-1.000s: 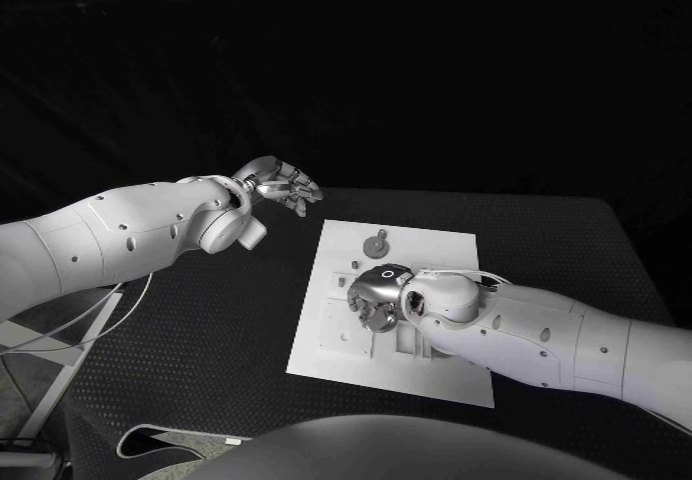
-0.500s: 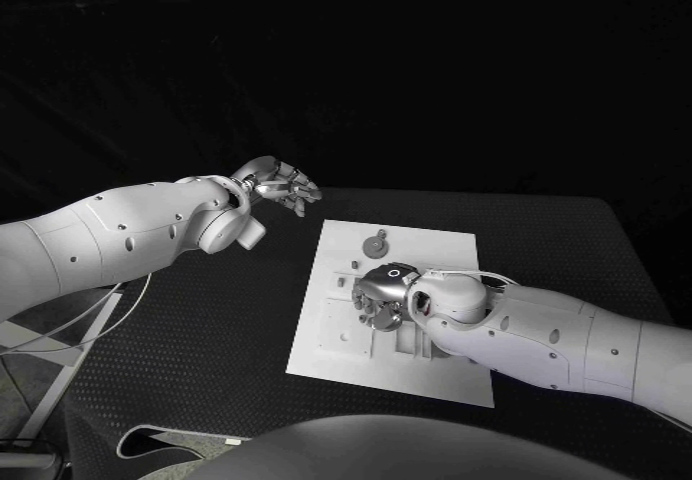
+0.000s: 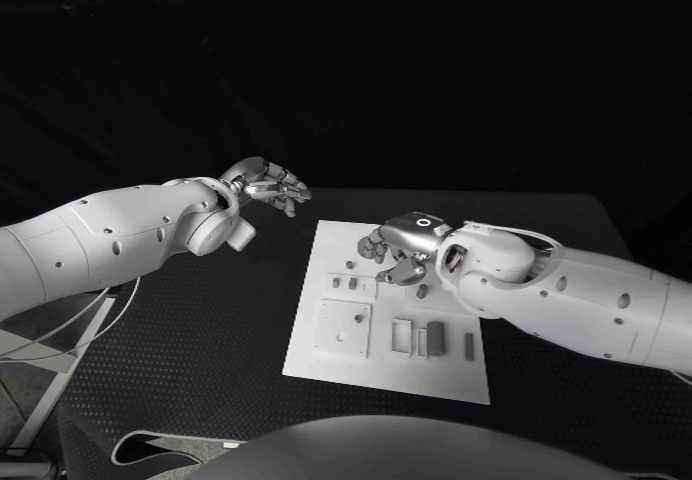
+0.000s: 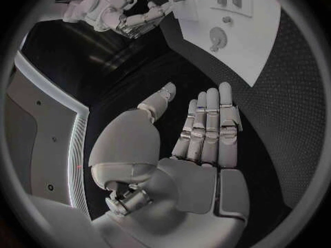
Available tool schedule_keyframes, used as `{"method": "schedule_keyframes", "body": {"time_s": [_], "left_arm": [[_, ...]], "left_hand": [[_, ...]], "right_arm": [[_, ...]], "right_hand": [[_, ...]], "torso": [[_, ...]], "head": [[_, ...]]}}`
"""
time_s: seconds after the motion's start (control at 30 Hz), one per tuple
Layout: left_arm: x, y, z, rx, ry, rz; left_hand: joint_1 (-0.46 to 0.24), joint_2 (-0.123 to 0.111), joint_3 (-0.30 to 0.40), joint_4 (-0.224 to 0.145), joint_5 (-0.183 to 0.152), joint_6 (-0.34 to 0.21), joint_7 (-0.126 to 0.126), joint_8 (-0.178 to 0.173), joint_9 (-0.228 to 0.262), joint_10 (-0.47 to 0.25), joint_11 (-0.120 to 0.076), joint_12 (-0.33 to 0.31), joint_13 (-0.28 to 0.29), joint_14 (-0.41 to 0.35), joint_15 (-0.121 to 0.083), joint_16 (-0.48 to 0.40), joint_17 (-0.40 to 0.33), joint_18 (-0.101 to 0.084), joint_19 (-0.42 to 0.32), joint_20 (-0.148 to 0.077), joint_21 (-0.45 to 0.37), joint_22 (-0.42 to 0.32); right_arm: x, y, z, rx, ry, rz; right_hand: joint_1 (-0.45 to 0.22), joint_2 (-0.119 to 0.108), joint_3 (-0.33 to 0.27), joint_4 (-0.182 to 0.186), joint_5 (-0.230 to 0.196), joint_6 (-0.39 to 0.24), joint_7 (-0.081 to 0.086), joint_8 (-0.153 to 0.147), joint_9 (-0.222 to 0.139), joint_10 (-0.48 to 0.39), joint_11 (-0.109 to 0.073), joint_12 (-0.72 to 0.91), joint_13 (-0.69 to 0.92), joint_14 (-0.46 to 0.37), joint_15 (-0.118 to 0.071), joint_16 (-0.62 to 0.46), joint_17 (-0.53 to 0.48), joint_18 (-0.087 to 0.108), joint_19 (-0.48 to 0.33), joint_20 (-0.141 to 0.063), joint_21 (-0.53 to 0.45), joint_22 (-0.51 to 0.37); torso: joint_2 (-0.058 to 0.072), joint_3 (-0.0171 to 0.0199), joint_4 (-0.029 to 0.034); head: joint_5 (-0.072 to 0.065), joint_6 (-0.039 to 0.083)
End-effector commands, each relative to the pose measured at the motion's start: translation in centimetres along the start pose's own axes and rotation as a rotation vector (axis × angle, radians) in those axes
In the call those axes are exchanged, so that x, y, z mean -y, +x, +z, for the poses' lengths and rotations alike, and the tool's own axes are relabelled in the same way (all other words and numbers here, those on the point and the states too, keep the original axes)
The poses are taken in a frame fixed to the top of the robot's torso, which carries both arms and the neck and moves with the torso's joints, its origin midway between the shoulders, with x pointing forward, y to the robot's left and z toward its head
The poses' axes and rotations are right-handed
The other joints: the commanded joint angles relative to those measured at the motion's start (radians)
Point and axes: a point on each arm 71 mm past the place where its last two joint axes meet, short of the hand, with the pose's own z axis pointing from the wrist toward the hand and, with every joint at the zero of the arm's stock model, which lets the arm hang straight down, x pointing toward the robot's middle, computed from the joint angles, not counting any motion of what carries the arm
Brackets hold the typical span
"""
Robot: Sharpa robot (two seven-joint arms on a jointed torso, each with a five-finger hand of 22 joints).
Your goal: Assemble the parts on the task board
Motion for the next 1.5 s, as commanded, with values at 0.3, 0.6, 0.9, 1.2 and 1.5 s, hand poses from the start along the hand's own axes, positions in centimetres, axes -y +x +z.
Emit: {"method": "schedule_keyframes", "body": {"time_s": [0.3,0.6,0.9,1.2,1.5], "left_arm": [[0.2,0.1,0.0,-0.004,0.013,-0.007],[0.2,0.1,0.0,-0.006,0.014,-0.007],[0.1,0.1,0.1,-0.005,0.012,-0.006],[0.1,0.0,0.0,-0.004,0.012,-0.006],[0.2,0.1,0.1,-0.007,0.013,-0.006]], "left_hand": [[-0.002,-0.002,0.003,0.006,0.004,-0.005,-0.002,-0.002,0.000,-0.006,-0.003,0.006,-0.001,0.009,0.001,-0.006,0.003,0.015,0.006,0.001,0.004,-0.002],[-0.001,-0.002,0.003,0.006,0.004,-0.004,-0.002,-0.001,0.000,-0.005,-0.003,0.006,-0.002,0.009,0.001,-0.006,0.004,0.015,0.006,0.001,0.004,-0.002],[-0.001,-0.001,0.003,0.007,0.004,-0.004,-0.002,-0.001,0.000,-0.005,-0.003,0.007,-0.002,0.009,0.001,-0.006,0.004,0.015,0.007,0.001,0.004,-0.002],[-0.002,-0.001,0.002,0.007,0.004,-0.004,-0.002,0.000,0.000,-0.005,-0.003,0.007,-0.002,0.010,0.001,-0.007,0.005,0.015,0.007,0.001,0.004,-0.002],[-0.002,-0.001,0.002,0.008,0.004,-0.004,-0.002,0.000,0.000,-0.005,-0.003,0.007,-0.002,0.010,0.001,-0.007,0.005,0.015,0.007,0.001,0.004,-0.002]], "right_arm": [[4.6,-1.6,-2.9,-0.118,0.136,0.003],[5.7,-0.8,-3.0,-0.148,0.163,-0.033],[5.5,2.1,-3.1,-0.210,0.161,-0.080],[6.1,3.3,-3.1,-0.230,0.177,-0.085],[6.2,4.5,-3.1,-0.234,0.173,-0.110]], "right_hand": [[-0.044,-0.025,-0.020,0.008,0.001,-0.052,-0.019,-0.019,-0.008,-0.131,0.036,-0.010,-0.024,-0.011,0.034,0.010,0.005,0.015,-0.002,0.002,-0.004,0.010],[-0.071,-0.052,-0.025,0.018,0.002,-0.105,-0.038,-0.037,-0.012,-0.169,0.046,-0.006,-0.030,-0.023,0.045,0.017,0.007,0.015,-0.007,0.005,-0.009,0.012],[-0.075,-0.046,-0.029,0.019,0.002,-0.109,-0.043,-0.031,-0.007,-0.166,0.044,-0.002,-0.027,-0.014,0.042,0.029,0.011,0.015,0.006,-0.001,-0.004,0.014],[-0.064,-0.015,-0.039,0.002,0.002,-0.067,-0.017,0.001,0.010,-0.140,0.034,0.009,-0.017,-0.002,0.033,0.040,0.010,0.015,0.023,-0.010,0.000,0.014],[-0.043,0.001,-0.044,-0.003,0.001,-0.053,-0.018,0.011,0.014,-0.119,0.026,0.017,-0.009,0.000,0.025,0.041,0.008,0.015,0.024,-0.014,-0.002,0.014]], "torso": [[0.000,0.0020,-0.0005],[0.000,0.0012,0.0025],[0.001,0.0001,0.0026],[0.002,-0.0014,0.0046],[0.000,-0.0024,0.0056]], "head": [[-0.021,0.000],[-0.028,0.000],[-0.034,0.000],[-0.040,0.000],[-0.040,0.000]]}}
